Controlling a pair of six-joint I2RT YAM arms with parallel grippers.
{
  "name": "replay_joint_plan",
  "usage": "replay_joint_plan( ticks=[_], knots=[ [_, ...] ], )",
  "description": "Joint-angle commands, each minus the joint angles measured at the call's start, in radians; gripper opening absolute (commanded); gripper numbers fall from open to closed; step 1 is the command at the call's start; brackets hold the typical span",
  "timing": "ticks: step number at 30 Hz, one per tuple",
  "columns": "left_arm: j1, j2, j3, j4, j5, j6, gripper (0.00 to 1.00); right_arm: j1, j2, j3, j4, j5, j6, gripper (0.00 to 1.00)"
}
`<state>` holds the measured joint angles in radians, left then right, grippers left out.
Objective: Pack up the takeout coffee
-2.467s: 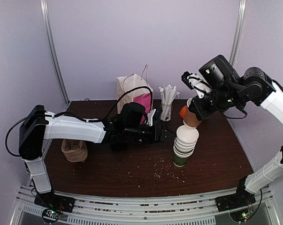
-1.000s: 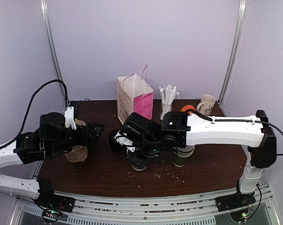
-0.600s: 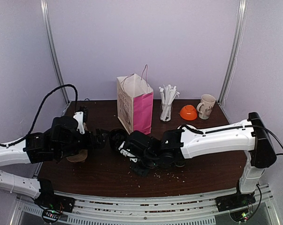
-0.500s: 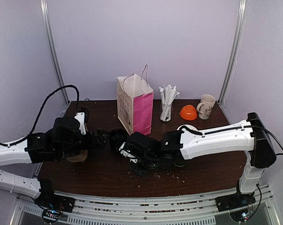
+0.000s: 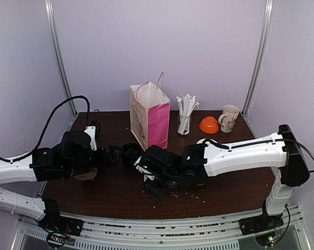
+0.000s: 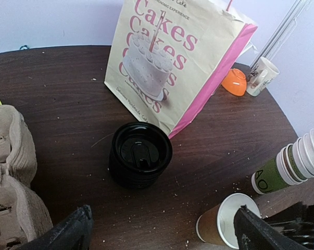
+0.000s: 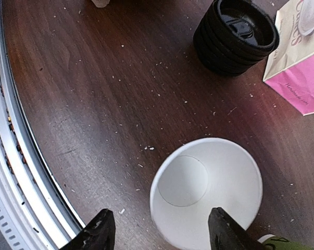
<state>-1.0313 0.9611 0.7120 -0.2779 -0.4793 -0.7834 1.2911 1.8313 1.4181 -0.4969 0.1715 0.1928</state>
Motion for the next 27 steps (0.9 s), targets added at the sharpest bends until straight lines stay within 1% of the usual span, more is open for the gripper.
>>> replay_joint_plan(
  ticks=[1, 5, 7, 9, 11, 14, 17, 19, 22, 27],
  knots=[
    [-0.001, 0.002, 0.018, 0.046, -0.035, 0.033, 0.98, 0.001, -0.167, 0.056, -0.087, 0.052, 0.042, 0.67],
    [0.02, 0.025, 0.06, 0.058, -0.044, 0.103, 0.98, -0.046, -0.265, 0.154, -0.223, 0.104, 0.096, 0.7],
    [0.049, 0.049, 0.088, 0.074, -0.02, 0.157, 0.98, -0.111, -0.306, 0.209, -0.31, 0.13, 0.141, 0.71],
    [0.077, 0.08, 0.128, 0.085, 0.004, 0.203, 0.98, -0.181, -0.366, 0.223, -0.393, 0.147, 0.185, 0.71],
    [0.099, 0.115, 0.159, 0.098, 0.017, 0.249, 0.98, -0.271, -0.425, 0.208, -0.447, 0.148, 0.223, 0.71],
    [0.122, 0.16, 0.196, 0.12, 0.025, 0.32, 0.98, -0.402, -0.517, 0.145, -0.488, 0.105, 0.262, 0.7],
    [0.144, 0.201, 0.211, 0.14, 0.04, 0.358, 0.98, -0.491, -0.577, 0.091, -0.496, 0.005, 0.279, 0.7],
    [0.154, 0.223, 0.203, 0.156, 0.052, 0.365, 0.98, -0.513, -0.592, 0.059, -0.495, -0.052, 0.285, 0.7],
    [0.161, 0.245, 0.177, 0.187, 0.084, 0.364, 0.98, -0.516, -0.588, 0.023, -0.494, -0.121, 0.288, 0.71],
    [0.163, 0.263, 0.122, 0.233, 0.136, 0.344, 0.98, -0.52, -0.576, -0.032, -0.5, -0.104, 0.274, 0.71]
  ],
)
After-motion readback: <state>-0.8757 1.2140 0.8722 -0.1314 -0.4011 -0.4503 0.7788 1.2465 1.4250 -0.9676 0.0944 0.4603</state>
